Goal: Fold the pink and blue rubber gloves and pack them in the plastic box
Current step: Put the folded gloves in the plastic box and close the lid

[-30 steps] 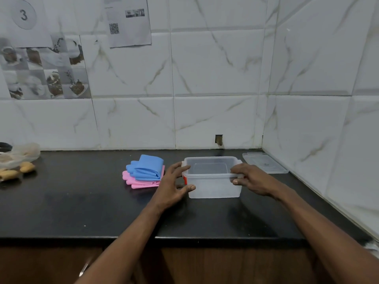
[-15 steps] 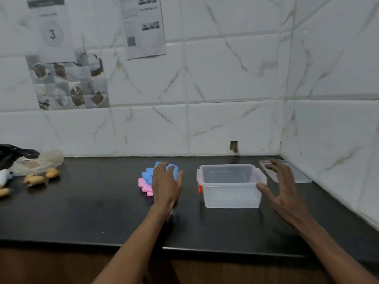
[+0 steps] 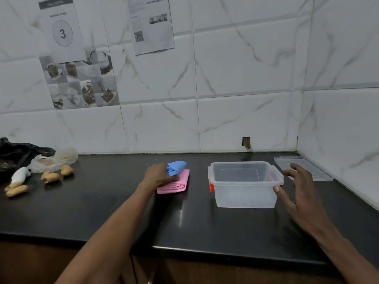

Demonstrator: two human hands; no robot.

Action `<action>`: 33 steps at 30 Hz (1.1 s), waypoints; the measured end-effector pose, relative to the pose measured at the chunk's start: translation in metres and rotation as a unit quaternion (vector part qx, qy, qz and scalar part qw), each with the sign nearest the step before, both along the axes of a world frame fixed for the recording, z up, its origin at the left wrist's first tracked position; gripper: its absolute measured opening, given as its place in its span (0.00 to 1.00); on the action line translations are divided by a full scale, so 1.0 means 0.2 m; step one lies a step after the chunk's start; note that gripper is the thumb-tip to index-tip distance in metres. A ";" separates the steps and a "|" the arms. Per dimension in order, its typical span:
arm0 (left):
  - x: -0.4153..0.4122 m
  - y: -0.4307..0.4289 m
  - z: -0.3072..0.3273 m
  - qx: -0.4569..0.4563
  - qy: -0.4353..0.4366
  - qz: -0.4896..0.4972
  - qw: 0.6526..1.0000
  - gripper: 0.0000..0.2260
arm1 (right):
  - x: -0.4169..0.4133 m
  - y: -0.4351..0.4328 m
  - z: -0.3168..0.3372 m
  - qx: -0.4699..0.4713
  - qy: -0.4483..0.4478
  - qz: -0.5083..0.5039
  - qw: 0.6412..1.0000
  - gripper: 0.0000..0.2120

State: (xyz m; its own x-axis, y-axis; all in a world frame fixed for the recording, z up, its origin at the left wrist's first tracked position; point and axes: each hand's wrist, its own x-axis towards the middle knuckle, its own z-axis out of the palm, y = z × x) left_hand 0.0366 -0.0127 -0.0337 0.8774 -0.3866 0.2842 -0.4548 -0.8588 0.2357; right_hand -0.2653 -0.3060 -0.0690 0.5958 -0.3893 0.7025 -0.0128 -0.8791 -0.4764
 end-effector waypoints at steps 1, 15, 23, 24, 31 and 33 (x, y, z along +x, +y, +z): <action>0.01 0.01 0.00 0.003 -0.010 -0.002 1.000 0.17 | 0.00 0.00 0.00 0.001 0.004 -0.004 1.000 0.23; -0.16 0.11 0.54 -0.236 -0.090 -0.024 0.967 0.14 | -0.07 0.11 0.10 -0.016 -0.068 -0.003 0.998 0.19; -0.62 -0.17 0.58 -0.238 -0.104 -0.092 0.961 0.14 | 0.10 0.58 0.65 0.127 -0.049 0.184 0.973 0.31; -0.69 -0.22 0.56 -0.232 -0.116 -0.085 0.962 0.11 | 0.13 0.61 0.71 0.164 -0.013 0.194 0.967 0.34; -1.08 -0.48 0.42 -0.325 -0.117 -0.096 0.933 0.09 | 0.25 0.69 0.66 0.316 -0.046 0.197 0.927 0.26; -1.12 -0.52 0.40 -0.239 -0.141 -0.121 0.953 0.07 | 0.25 0.62 0.63 0.348 -0.083 0.169 0.918 0.20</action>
State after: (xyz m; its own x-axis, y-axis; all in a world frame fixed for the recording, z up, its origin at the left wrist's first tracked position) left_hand -0.1877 -0.1161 0.0456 0.6419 -0.3346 0.6899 -0.7287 -0.5463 0.4130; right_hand -0.2146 -0.1820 0.0575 0.6723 -0.5910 0.4457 0.3293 -0.3005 -0.8952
